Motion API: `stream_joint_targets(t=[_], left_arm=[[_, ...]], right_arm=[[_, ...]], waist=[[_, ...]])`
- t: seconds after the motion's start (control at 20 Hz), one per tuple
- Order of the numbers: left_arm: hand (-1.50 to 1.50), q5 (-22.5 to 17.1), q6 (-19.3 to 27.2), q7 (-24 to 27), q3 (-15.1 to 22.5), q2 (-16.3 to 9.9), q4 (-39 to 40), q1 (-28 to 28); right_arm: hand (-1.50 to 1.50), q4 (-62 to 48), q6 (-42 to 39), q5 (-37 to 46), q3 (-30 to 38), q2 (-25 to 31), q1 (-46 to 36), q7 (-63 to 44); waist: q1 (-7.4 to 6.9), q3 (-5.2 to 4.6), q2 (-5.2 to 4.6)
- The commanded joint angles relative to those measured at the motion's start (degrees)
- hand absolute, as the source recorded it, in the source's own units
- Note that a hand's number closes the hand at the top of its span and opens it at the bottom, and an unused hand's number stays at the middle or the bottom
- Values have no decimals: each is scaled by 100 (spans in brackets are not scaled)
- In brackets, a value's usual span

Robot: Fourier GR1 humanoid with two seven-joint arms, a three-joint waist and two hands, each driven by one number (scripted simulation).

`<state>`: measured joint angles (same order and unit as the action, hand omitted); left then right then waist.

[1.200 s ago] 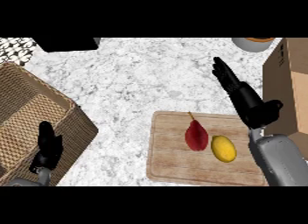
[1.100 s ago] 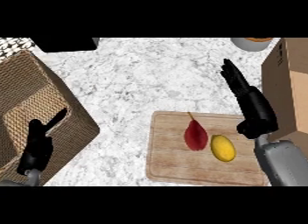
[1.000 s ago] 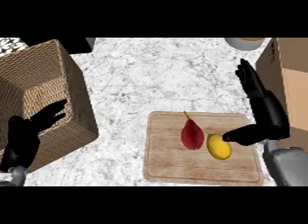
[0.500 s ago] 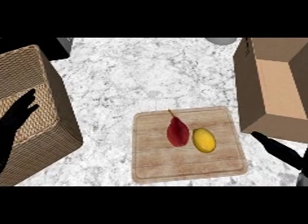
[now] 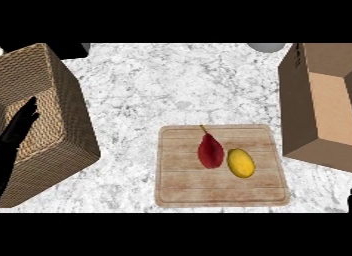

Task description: Pick the pear from the cutting board and place it in the cardboard box

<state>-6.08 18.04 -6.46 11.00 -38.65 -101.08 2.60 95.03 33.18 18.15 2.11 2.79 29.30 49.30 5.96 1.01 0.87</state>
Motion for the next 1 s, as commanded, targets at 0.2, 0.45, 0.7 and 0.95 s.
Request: stream_joint_targets(t=[0.2,0.45,0.7,0.95], left_arm=[[0,118,-217,263,488,459,575,87],[0,36,-368,291,359,511,849,-181],[0,233,-350,292,517,685,893,-315],[0,198,-554,286,445,685,1030,-545]], right_arm=[[-150,800,1037,1362,-1227,-274,1834,-645],[-150,1214,1382,2302,-1906,-278,2195,-1795],[-150,1218,1699,3264,-2183,-279,2448,-2908],[-150,1537,1307,4068,-2482,-279,2340,-4017]], waist=[[-299,-136,-141],[-377,-154,-235],[-435,-143,-252],[-506,-137,-255]])
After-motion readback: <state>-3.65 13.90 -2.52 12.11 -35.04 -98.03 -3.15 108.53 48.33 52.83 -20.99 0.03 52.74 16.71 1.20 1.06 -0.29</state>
